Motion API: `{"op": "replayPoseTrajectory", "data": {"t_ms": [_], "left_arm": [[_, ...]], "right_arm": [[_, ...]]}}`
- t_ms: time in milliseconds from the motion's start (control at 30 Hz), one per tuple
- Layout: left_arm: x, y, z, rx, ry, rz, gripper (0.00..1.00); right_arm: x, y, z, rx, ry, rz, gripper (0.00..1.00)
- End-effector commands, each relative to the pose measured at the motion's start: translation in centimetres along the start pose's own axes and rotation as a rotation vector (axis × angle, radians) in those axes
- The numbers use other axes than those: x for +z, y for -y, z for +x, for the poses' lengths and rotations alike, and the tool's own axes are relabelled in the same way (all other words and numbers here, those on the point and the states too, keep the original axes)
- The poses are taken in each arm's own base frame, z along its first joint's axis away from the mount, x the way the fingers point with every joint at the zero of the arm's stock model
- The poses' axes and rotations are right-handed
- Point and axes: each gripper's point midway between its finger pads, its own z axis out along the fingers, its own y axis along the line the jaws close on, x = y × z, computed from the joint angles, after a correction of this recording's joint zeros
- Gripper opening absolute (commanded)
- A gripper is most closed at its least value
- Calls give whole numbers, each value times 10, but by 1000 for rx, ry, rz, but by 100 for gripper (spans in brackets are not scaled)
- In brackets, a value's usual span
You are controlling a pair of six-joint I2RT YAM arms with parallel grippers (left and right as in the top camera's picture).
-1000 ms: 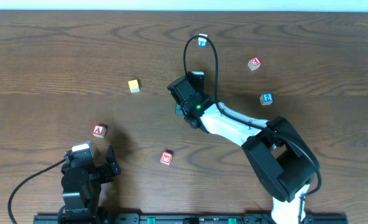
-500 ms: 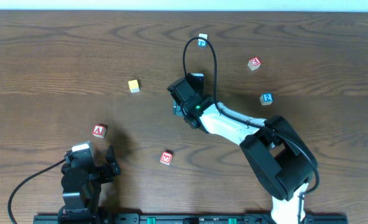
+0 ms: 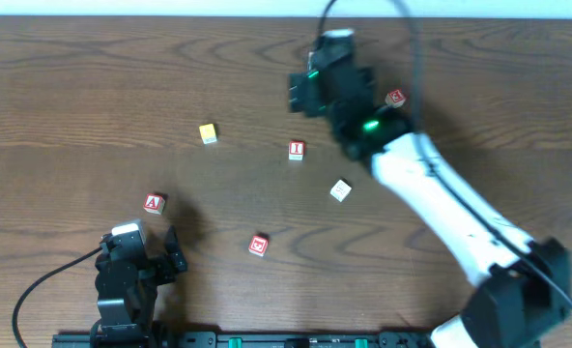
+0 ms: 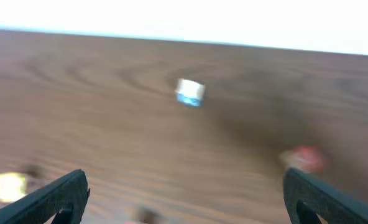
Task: Spell out Ai2
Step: 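Move the right gripper to the blue '2' block and grasp it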
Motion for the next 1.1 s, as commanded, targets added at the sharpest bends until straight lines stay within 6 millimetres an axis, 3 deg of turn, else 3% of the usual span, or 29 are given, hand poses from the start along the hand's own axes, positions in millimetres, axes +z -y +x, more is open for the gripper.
{"op": "replayPoseTrajectory", "data": {"t_ms": [0, 167, 300, 400, 533, 800, 1000, 1067], "left_arm": [[1, -2, 2, 6, -2, -11, 96], [1, -2, 2, 6, -2, -11, 95], [1, -2, 2, 6, -2, -11, 95], [1, -2, 2, 6, -2, -11, 95], [1, -2, 2, 6, -2, -11, 95], [1, -2, 2, 6, -2, -11, 95], [1, -2, 2, 6, -2, -11, 95], [1, -2, 2, 6, -2, -11, 95]], "right_arm": [[9, 37, 26, -167, -137, 10, 99], [8, 109, 73, -100, -356, 106, 99], [11, 138, 108, -17, -457, 93, 99], [14, 158, 147, -17, -540, 115, 99], [23, 173, 177, -35, -562, 124, 99], [53, 178, 196, -63, -526, 118, 97], [74, 177, 221, -62, -584, 115, 98], [77, 177, 225, -63, -593, 114, 91]]}}
